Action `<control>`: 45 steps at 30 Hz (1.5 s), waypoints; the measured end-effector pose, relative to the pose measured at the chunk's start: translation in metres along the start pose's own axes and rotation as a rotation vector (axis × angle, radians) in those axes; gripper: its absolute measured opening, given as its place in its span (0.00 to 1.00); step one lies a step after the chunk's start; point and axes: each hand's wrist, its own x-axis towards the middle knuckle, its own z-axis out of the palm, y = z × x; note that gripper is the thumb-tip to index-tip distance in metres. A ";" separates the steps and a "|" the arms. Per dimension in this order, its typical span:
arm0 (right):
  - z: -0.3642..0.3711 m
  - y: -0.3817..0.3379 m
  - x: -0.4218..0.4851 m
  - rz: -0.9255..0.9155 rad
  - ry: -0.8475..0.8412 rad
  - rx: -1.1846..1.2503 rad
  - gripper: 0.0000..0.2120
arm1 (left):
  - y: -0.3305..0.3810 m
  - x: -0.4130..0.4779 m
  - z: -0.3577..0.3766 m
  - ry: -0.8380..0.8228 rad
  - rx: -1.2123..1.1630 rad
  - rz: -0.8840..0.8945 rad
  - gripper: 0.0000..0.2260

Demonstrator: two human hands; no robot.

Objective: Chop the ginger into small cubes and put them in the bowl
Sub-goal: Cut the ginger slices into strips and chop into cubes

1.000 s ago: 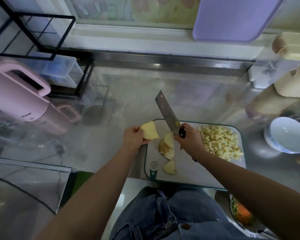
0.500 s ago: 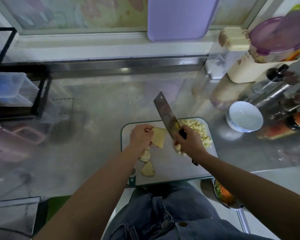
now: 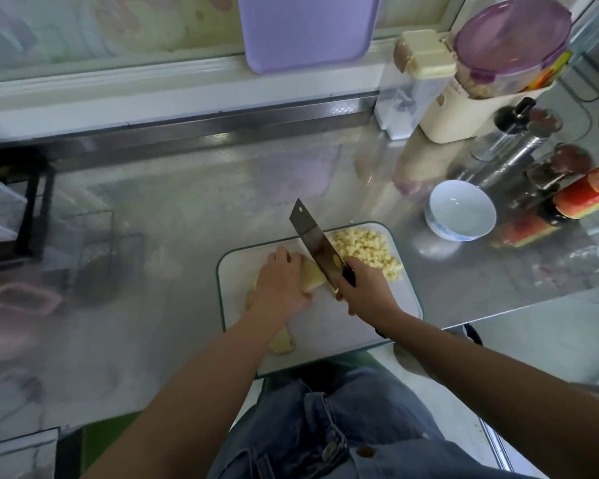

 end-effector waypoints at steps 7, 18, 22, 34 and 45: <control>0.001 -0.002 0.004 0.018 0.039 0.030 0.09 | -0.009 -0.002 0.004 0.132 0.183 -0.116 0.27; 0.013 0.002 -0.003 0.025 -0.024 -0.014 0.07 | -0.015 0.000 0.005 0.179 0.127 -0.250 0.37; 0.019 0.000 0.001 0.017 -0.047 -0.008 0.07 | -0.037 -0.021 0.009 0.153 0.159 -0.157 0.35; 0.023 -0.005 0.007 -0.019 -0.001 -0.081 0.06 | -0.061 -0.053 0.010 0.148 0.159 -0.080 0.23; 0.014 -0.003 -0.019 0.002 -0.005 -0.144 0.08 | -0.022 -0.015 -0.003 0.108 -0.009 0.037 0.32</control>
